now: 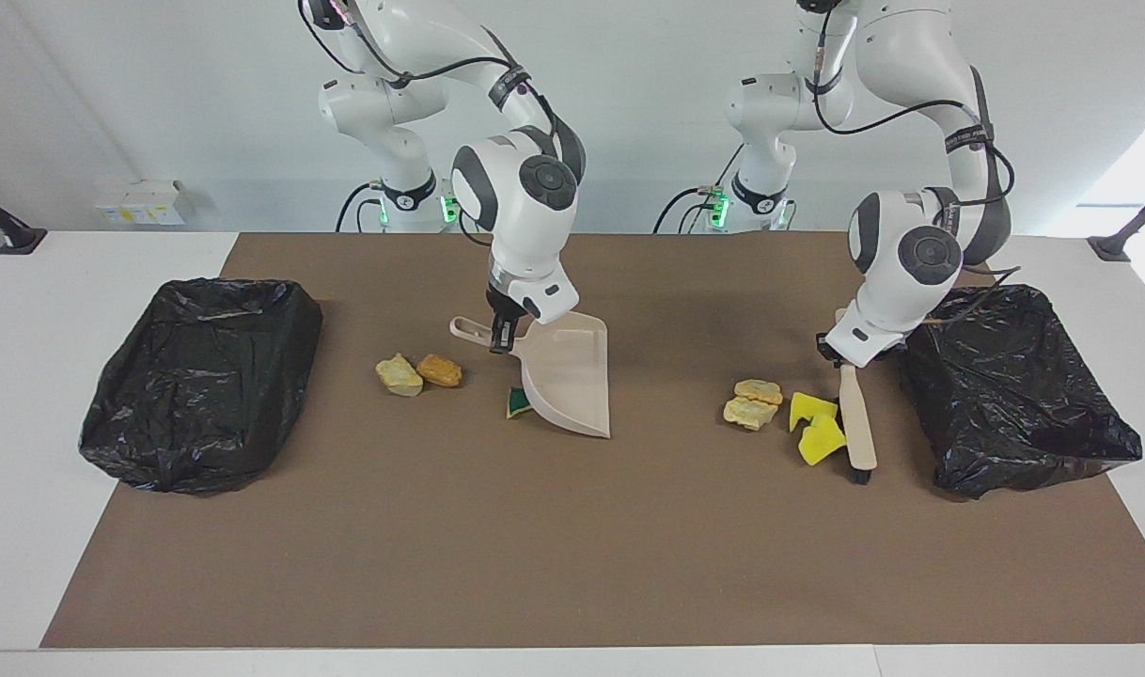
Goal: Sweep and dump trash in bin
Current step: 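Sweep the sponges and bread into the dustpan with the left gripper's brush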
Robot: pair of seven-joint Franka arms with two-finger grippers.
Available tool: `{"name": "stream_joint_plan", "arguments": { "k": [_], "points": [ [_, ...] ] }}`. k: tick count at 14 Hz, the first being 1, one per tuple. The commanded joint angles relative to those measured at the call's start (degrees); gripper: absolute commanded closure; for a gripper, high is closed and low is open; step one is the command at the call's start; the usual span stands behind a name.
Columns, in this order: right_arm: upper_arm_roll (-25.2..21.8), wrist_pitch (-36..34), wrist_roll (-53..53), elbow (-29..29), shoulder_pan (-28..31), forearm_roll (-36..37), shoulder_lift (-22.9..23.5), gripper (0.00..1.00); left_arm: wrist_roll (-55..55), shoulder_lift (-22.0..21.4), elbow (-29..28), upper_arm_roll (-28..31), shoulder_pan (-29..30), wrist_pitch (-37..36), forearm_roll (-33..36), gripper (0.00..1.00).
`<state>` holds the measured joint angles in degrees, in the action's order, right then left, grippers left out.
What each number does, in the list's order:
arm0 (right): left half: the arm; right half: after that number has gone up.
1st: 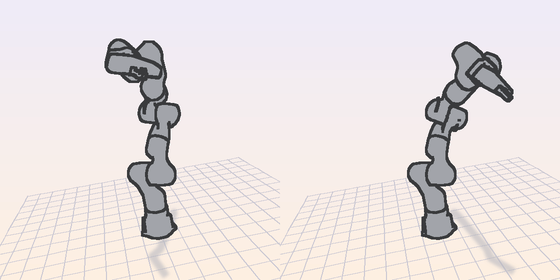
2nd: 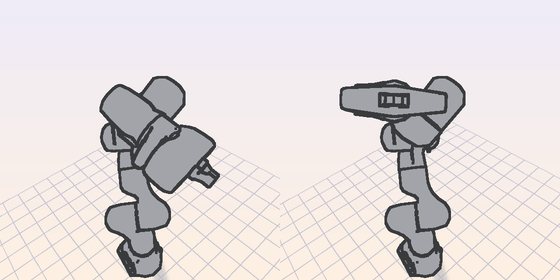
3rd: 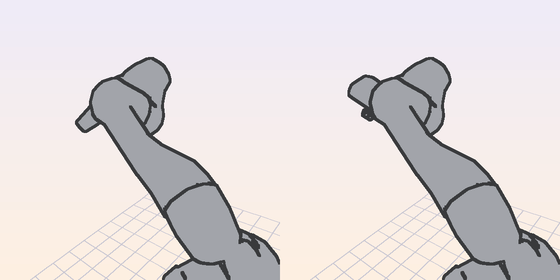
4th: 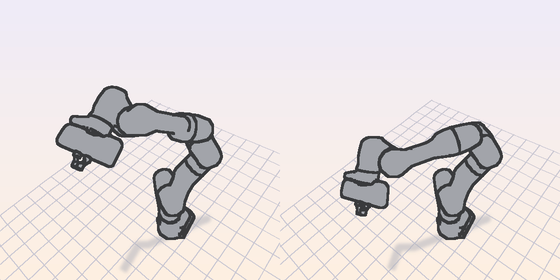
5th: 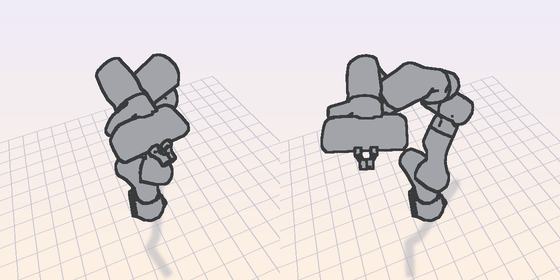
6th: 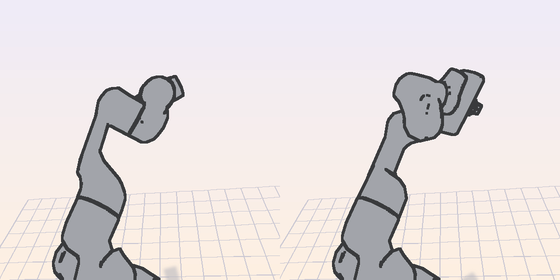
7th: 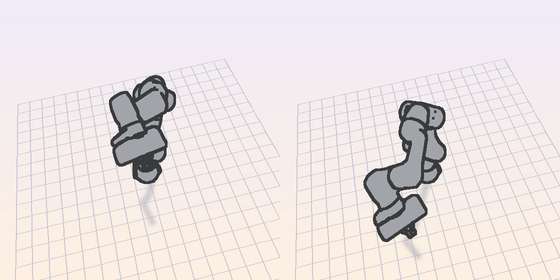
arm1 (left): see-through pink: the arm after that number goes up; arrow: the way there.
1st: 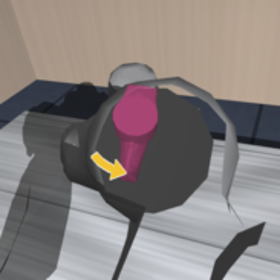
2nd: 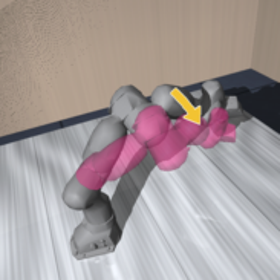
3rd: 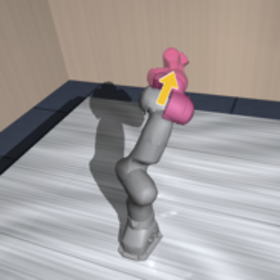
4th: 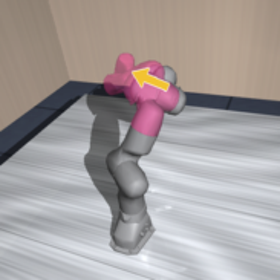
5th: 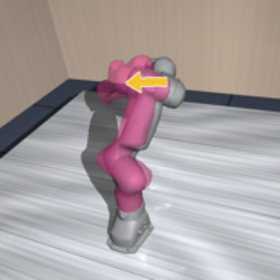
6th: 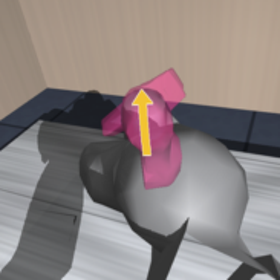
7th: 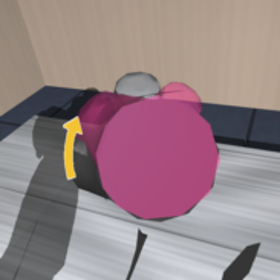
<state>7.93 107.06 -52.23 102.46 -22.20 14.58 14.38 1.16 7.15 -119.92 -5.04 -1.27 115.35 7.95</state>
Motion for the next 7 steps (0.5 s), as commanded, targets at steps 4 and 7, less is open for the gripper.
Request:
{"name": "stream_joint_plan", "arguments": {
  "k": [4,7],
  "points": [
    [0.3,3.8,4.2,1.1,-0.4,0.4,0.9,1.00,0.5,-3.5,-4.6,0.2,-5.7,0.7,-7.1,1.00],
    [0.3,5.1,6.5,1.0,-1.4,-0.2,1.6,1.00,0.5,-5.4,-7.5,0.2,-8.5,1.0,-9.7,1.00]
  ]
}}
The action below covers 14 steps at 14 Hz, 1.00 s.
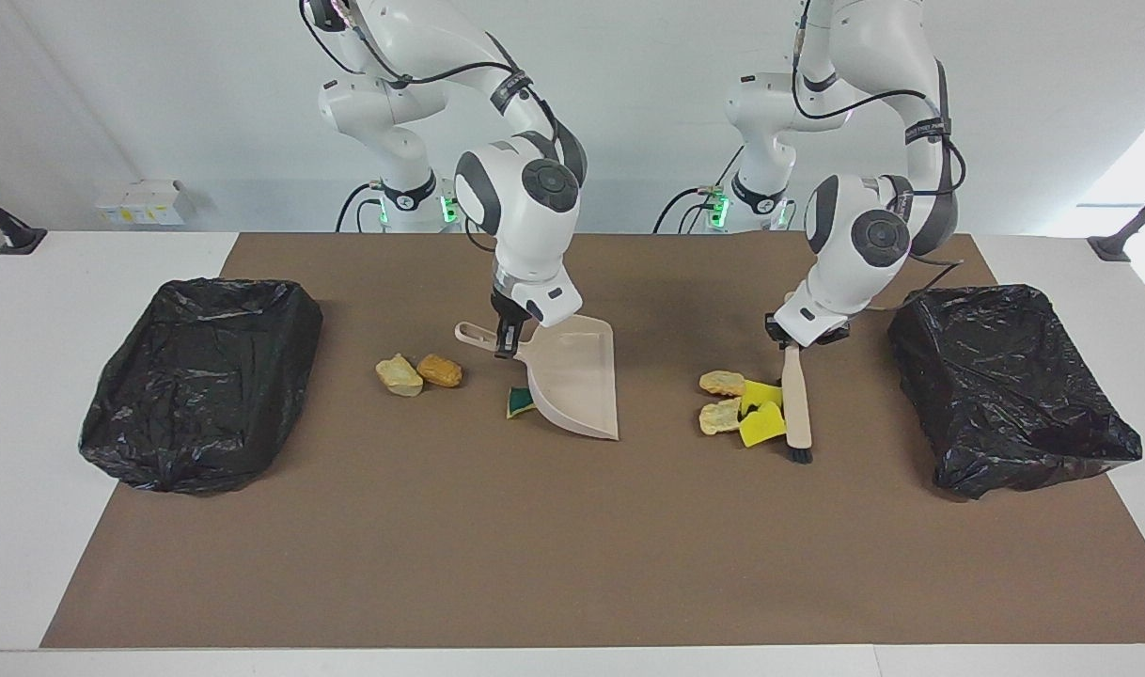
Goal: Sweep and dump trash in bin
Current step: 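Sweep the sponges and bread into the dustpan with the left gripper's brush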
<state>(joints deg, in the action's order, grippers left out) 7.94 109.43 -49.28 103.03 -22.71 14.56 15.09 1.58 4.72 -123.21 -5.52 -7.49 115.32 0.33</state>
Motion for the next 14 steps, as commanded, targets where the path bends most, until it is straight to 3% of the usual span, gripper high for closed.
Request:
{"name": "stream_joint_plan", "arguments": {
  "k": [1,14],
  "points": [
    [0.3,3.6,4.3,0.5,-0.9,-0.3,1.1,1.00,0.2,-3.2,-4.7,0.7,-3.4,1.2,-3.2,1.00],
    [0.3,11.1,9.5,0.8,-2.0,-6.5,3.0,1.00,11.9,-4.3,-4.7,0.7,-22.2,6.5,-16.6,1.00]
  ]
}}
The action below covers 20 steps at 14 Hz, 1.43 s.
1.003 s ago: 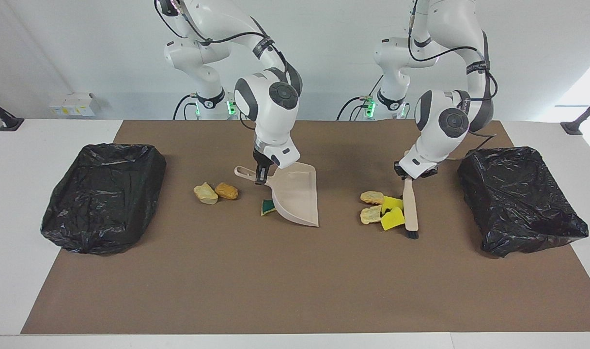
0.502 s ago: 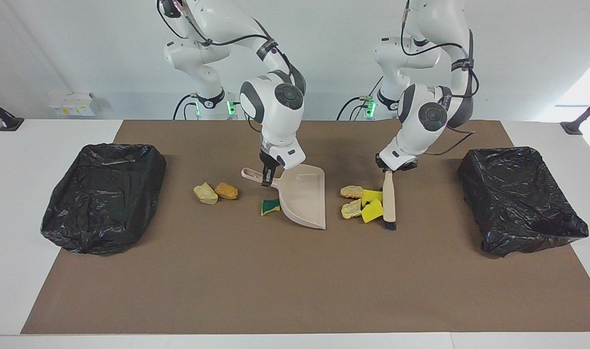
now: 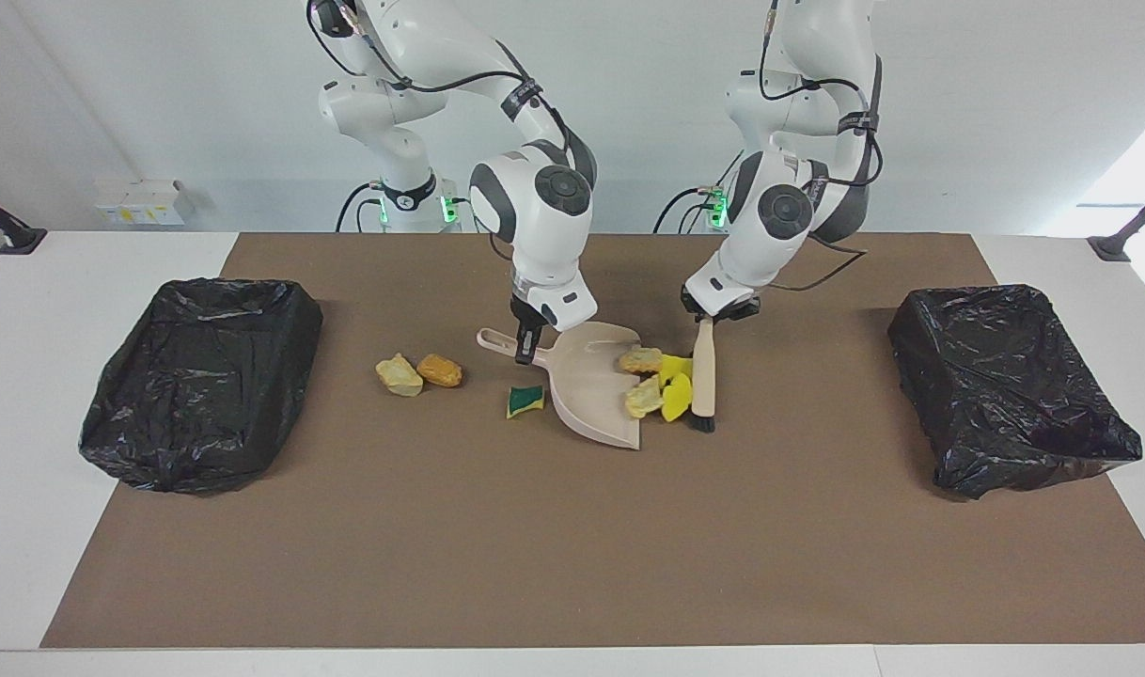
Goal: Sweep and dump trash in bin
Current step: 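Sweep the sponges and bread into the dustpan with the left gripper's brush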
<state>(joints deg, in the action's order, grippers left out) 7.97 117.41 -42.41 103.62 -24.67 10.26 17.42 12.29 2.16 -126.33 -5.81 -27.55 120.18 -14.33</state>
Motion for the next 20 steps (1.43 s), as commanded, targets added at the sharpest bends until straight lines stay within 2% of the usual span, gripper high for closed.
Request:
{"name": "stream_joint_plan", "arguments": {
  "k": [1,5,8,10,12,14,17,20],
  "points": [
    [0.3,3.3,2.2,0.1,0.1,-2.9,0.9,1.00,1.2,-1.7,-1.3,1.0,-2.3,1.4,-2.8,1.00],
    [0.3,3.3,-0.5,-0.4,1.6,-3.0,0.9,1.00,4.1,-2.4,0.5,1.2,-1.9,-1.9,-3.7,1.00],
    [0.3,3.1,-7.7,-1.1,5.1,-7.0,-0.5,1.00,6.8,-6.1,3.9,1.6,-0.2,-9.7,-3.2,1.00],
    [0.2,2.5,-8.7,-1.5,5.6,-8.2,-1.3,1.00,8.7,-9.3,5.1,1.7,1.6,-14.4,-2.4,1.00],
    [0.3,2.1,-9.4,-1.8,6.4,-8.2,-1.9,1.00,10.3,-10.4,8.9,1.8,3.7,-20.7,0.1,1.00],
    [0.2,1.9,-9.7,-1.9,6.8,-8.2,-2.5,1.00,12.3,-10.4,10.9,1.8,3.9,-23.2,0.4,1.00],
    [0.3,1.3,-10.8,-1.9,8.3,-8.2,-3.4,1.00,12.8,-12.9,8.7,1.4,3.1,-26.6,0.9,1.00],
    [0.2,-2.3,-15.8,-4.7,10.5,-10.2,-3.4,1.00,13.7,-19.3,0.6,0.8,0.9,-25.2,0.9,1.00]
  ]
}}
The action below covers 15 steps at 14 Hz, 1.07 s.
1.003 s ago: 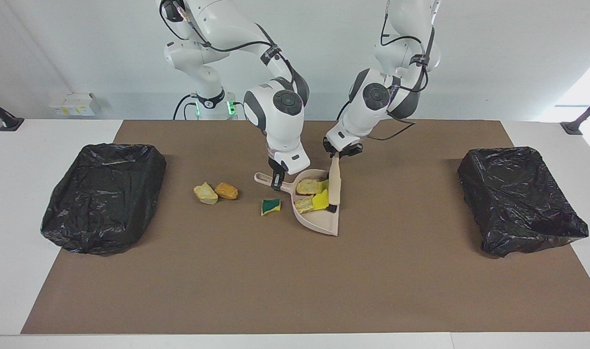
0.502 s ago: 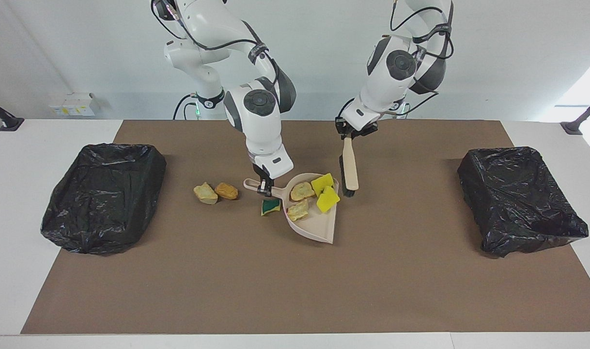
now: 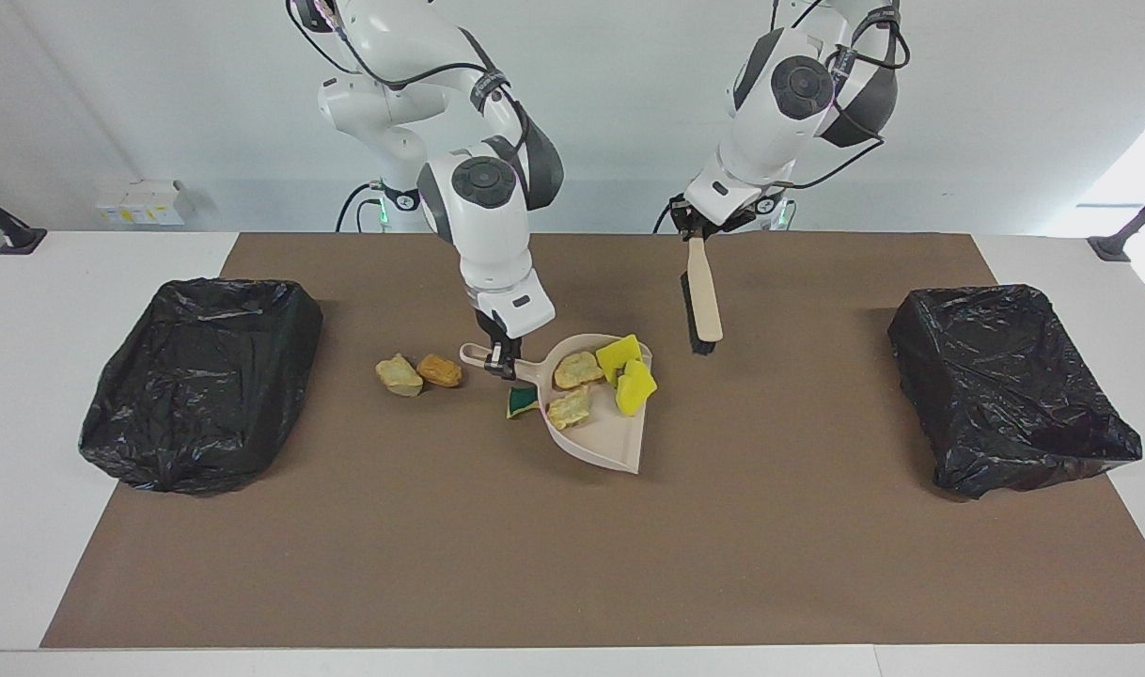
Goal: Sweep and dump trash in bin
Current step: 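Carry the loaded dustpan with the right gripper to the nearby black bag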
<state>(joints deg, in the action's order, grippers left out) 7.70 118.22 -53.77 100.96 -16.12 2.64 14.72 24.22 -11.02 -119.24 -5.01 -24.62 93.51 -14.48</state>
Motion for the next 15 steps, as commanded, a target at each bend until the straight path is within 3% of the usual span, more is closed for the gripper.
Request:
{"name": "stream_joint_plan", "arguments": {
  "k": [1,5,8,15],
  "points": [
    [0.6,-4.5,-6.5,-2.7,3.2,-2.6,-0.7,1.00,3.5,-6.8,-7.9,-0.1,-2.6,3.8,1.0,1.00],
    [0.6,-11.8,-14.5,-6.7,7.9,-2.6,-1.2,1.00,13.6,-5.3,-12.0,-0.8,-10.3,15.2,1.0,1.00],
    [0.4,-17.8,-20.0,-8.8,12.6,-2.6,-3.2,1.00,13.9,1.1,-13.3,-0.8,-15.4,23.0,1.0,1.00],
    [-0.3,-24.4,-33.5,-8.9,25.0,-1.3,-8.9,1.00,15.2,4.4,-15.6,-0.9,-18.8,27.7,1.0,1.00]
  ]
}}
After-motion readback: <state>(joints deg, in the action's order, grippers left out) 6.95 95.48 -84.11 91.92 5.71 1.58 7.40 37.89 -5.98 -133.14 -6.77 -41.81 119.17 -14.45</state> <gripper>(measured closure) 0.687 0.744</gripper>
